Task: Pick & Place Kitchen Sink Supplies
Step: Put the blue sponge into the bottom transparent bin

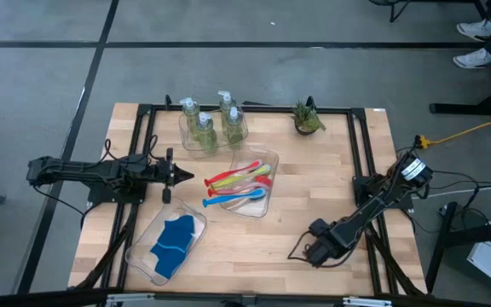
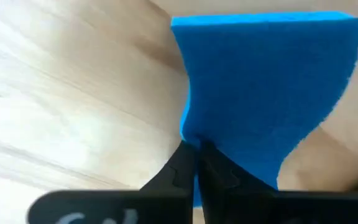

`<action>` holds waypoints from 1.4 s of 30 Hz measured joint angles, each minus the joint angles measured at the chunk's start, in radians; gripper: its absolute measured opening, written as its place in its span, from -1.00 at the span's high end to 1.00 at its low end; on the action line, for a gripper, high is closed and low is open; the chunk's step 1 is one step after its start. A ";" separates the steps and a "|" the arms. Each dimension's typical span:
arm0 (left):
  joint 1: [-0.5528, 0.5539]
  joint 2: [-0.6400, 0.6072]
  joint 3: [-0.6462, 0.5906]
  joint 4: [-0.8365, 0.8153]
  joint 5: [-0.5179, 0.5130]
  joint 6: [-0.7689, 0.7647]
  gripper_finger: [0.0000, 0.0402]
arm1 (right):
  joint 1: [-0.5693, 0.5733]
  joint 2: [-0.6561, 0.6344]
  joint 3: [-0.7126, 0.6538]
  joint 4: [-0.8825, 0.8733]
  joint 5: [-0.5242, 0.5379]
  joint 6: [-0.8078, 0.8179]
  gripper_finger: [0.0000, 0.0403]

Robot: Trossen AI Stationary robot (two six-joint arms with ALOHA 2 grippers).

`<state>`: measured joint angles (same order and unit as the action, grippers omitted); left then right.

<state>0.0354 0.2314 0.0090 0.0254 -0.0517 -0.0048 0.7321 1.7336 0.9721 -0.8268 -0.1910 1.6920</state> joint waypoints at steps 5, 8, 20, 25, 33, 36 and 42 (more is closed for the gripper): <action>0.000 0.000 0.000 0.000 0.000 0.000 0.94 | -0.019 0.000 0.069 0.064 0.109 -0.127 0.97; 0.000 0.000 0.000 0.000 0.000 0.000 0.95 | -0.039 0.000 0.108 0.137 0.148 -0.249 0.97; 0.000 0.000 0.000 0.000 0.000 0.000 0.94 | -0.126 -0.002 0.202 0.610 0.154 -0.906 0.97; 0.000 0.000 0.000 0.000 0.000 0.000 0.95 | -0.166 -0.002 0.232 0.699 0.150 -1.131 0.97; 0.000 0.000 0.000 0.000 0.000 0.000 0.96 | -0.229 0.028 0.235 1.084 0.145 -1.575 0.97; 0.000 0.000 0.000 0.000 0.000 0.000 0.96 | -0.255 0.055 0.235 1.226 0.116 -1.686 0.97; 0.000 0.000 0.000 0.000 0.000 0.000 0.94 | -0.308 0.142 0.298 1.345 0.049 -1.763 0.97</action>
<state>0.0355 0.2314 0.0090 0.0257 -0.0517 -0.0048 0.4244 1.8754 1.2699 0.5184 -0.1420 -0.0714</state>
